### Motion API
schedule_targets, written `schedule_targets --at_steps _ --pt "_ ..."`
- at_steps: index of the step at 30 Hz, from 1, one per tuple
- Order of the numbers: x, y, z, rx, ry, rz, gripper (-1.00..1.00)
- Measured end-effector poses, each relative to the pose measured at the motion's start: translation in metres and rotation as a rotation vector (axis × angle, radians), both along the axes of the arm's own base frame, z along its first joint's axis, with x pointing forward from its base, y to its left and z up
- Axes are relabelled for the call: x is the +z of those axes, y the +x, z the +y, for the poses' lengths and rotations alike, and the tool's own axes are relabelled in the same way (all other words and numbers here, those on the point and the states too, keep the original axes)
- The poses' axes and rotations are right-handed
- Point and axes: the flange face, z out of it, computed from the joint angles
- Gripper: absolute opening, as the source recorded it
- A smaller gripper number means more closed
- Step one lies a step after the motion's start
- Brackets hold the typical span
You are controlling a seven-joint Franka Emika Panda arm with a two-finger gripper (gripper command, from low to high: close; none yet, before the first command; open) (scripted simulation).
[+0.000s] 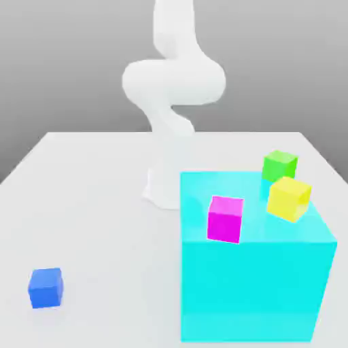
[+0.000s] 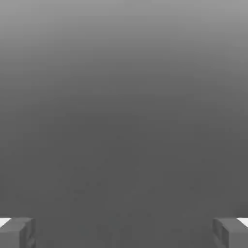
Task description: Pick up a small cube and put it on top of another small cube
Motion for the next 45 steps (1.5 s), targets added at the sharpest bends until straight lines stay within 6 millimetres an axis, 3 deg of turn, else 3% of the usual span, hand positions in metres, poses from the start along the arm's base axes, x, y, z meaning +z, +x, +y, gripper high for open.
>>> schedule_targets --at_steps 6,12,16,21,25,29,30,37,42,45 --pt "-0.11 0.059 -0.06 0.024 -0.042 0.179 0.0" --pt "-0.227 0.08 -0.12 0.05 -0.061 0.353 0.0" --pt "-0.306 0.073 -0.158 0.071 -0.063 0.468 0.0" --pt "-0.402 0.039 -0.205 0.088 -0.05 0.611 0.0" --pt "-0.471 0.006 -0.224 0.123 -0.04 0.712 0.0" --pt "-0.521 0.002 -0.227 0.128 -0.039 0.726 0.0" --pt "-0.533 0.001 -0.227 0.128 -0.039 0.726 -1.0" --pt "-0.535 0.001 -0.227 0.128 -0.037 0.727 -1.0" --pt "-0.484 0.001 -0.226 0.132 -0.038 0.727 -1.0" --pt "-0.475 0.032 -0.199 0.303 -0.106 0.717 -1.0"
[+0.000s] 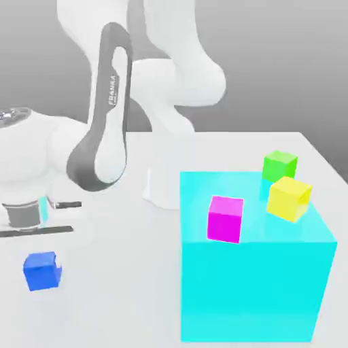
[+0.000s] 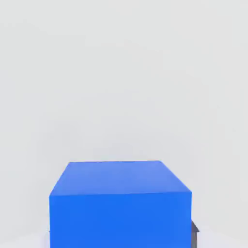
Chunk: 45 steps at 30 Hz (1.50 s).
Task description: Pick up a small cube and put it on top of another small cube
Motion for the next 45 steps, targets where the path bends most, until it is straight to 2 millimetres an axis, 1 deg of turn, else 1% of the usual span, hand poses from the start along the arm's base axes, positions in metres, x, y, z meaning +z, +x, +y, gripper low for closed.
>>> schedule_targets --at_steps 4,8,12,14,15,16,18,20,21,22,23,25,34,39,45 --pt "0.007 0.046 0.039 0.344 -0.022 0.005 -1.0" --pt "0.017 0.089 0.083 0.693 -0.054 0.008 -1.0" --pt "0.031 0.126 0.131 1.038 -0.099 0.004 -1.0" --pt "0.042 0.143 0.156 1.201 -0.131 0.002 -1.0" --pt "0.051 0.151 0.17 1.274 -0.15 0.003 -1.0" --pt "0.061 0.158 0.19 1.334 -0.166 -0.002 -1.0" --pt "0.083 0.168 0.237 1.44 -0.194 -0.018 -1.0" --pt "0.106 0.173 0.286 1.538 -0.222 -0.036 -1.0" --pt "0.118 0.174 0.311 1.584 -0.237 -0.046 -1.0" --pt "0.127 0.171 0.329 1.593 -0.244 -0.05 -1.0" --pt "0.134 0.168 0.34 1.574 -0.245 -0.05 -1.0" --pt "0.145 0.159 0.355 1.501 -0.241 -0.045 -1.0" --pt "0.187 0.107 0.403 1.093 -0.2 -0.033 -1.0" --pt "0.212 0.075 0.423 0.86 -0.164 -0.035 -1.0" --pt "0.241 0.034 0.44 0.577 -0.104 -0.034 -1.0"
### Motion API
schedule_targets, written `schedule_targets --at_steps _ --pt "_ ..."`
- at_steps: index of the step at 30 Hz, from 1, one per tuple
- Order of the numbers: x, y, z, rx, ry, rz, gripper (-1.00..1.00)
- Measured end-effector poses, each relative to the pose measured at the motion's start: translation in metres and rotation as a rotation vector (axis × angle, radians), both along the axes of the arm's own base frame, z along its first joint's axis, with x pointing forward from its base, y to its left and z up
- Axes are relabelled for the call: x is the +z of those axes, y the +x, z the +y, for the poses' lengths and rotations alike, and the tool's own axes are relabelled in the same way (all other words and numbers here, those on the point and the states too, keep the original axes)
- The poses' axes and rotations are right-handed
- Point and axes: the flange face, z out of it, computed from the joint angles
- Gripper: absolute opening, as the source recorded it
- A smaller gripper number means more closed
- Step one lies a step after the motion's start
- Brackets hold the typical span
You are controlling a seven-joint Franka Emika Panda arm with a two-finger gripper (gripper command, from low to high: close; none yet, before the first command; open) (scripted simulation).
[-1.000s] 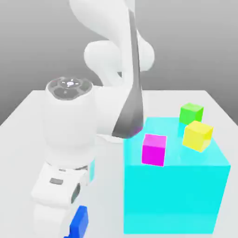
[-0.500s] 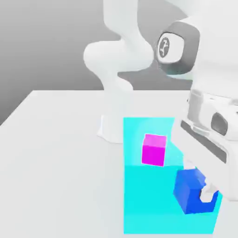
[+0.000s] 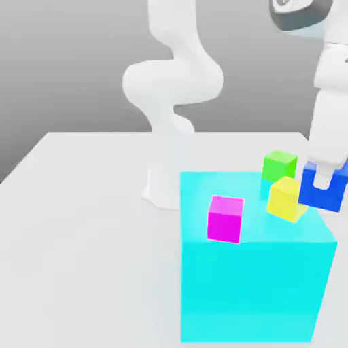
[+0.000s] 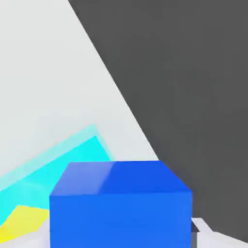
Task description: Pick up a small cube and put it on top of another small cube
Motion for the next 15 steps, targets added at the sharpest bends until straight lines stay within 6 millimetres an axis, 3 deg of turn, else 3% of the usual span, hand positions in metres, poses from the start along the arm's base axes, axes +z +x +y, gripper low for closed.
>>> schedule_targets --at_steps 5,8,12,13,15 --pt "0.023 -0.037 0.011 -0.228 0.062 0.019 -1.0" --pt "0.027 -0.041 -0.021 -0.433 0.095 0.039 -1.0" --pt "-0.021 -0.04 -0.032 -0.501 0.106 0.047 -1.0" --pt "-0.031 -0.041 -0.033 -0.503 0.107 0.048 1.0" --pt "-0.031 -0.041 -0.033 -0.503 0.107 0.048 1.0"
